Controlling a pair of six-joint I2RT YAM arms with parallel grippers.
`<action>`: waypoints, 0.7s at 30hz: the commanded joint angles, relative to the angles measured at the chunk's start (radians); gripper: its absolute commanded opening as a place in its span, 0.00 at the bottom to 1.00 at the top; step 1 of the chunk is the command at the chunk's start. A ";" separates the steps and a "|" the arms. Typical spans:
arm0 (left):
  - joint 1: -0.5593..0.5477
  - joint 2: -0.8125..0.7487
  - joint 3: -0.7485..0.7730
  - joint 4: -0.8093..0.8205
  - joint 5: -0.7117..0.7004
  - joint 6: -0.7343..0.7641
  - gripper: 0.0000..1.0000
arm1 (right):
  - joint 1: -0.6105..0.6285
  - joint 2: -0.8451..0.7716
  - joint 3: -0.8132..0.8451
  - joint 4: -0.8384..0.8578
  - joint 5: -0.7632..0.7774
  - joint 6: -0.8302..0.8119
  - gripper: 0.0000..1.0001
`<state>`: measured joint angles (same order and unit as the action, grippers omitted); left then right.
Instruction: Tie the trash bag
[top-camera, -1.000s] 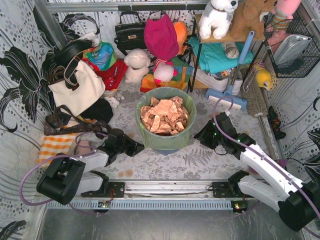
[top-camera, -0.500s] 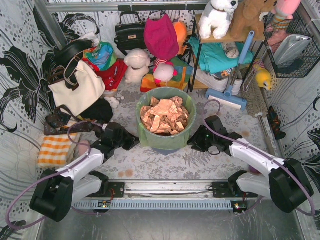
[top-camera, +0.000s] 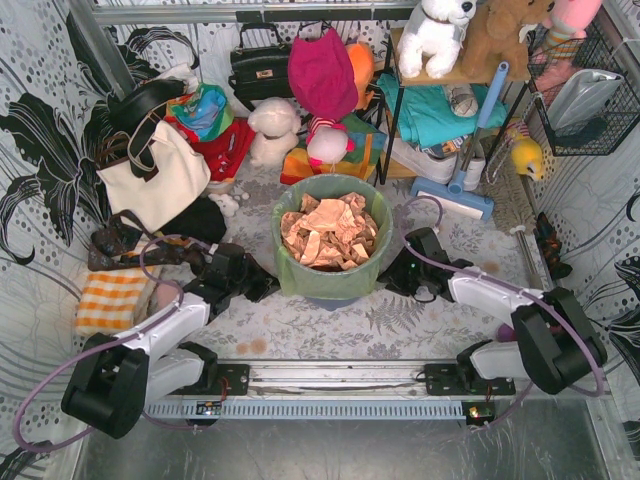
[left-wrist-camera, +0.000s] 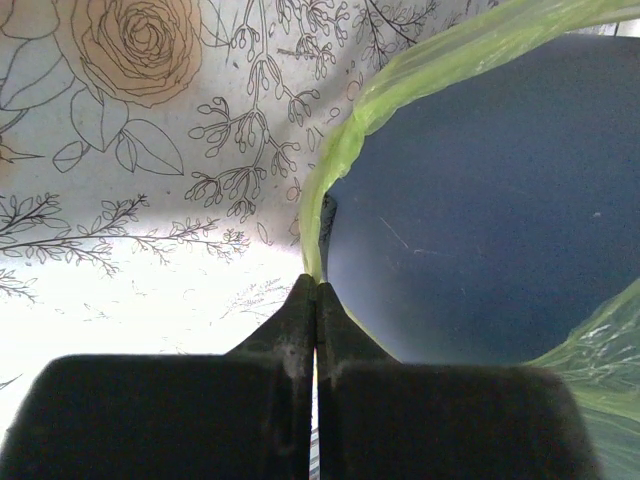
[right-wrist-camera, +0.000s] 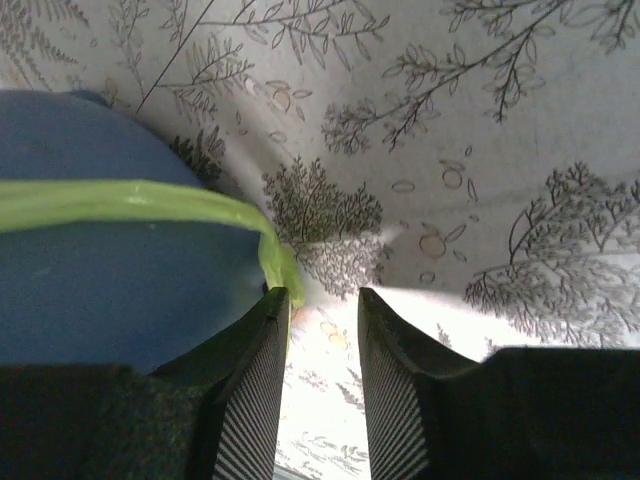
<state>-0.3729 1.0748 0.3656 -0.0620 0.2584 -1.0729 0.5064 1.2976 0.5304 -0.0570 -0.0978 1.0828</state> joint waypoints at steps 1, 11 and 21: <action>0.005 -0.025 0.035 0.000 0.001 0.043 0.00 | -0.019 0.066 0.008 0.119 -0.030 -0.026 0.33; 0.004 -0.064 0.019 -0.005 -0.010 0.029 0.00 | -0.029 0.146 -0.001 0.213 -0.112 -0.017 0.29; 0.004 -0.071 0.024 -0.018 -0.020 0.032 0.00 | -0.028 0.152 -0.028 0.246 -0.097 0.021 0.19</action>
<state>-0.3725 1.0176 0.3679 -0.0837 0.2543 -1.0573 0.4808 1.4380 0.5156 0.1612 -0.1986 1.0847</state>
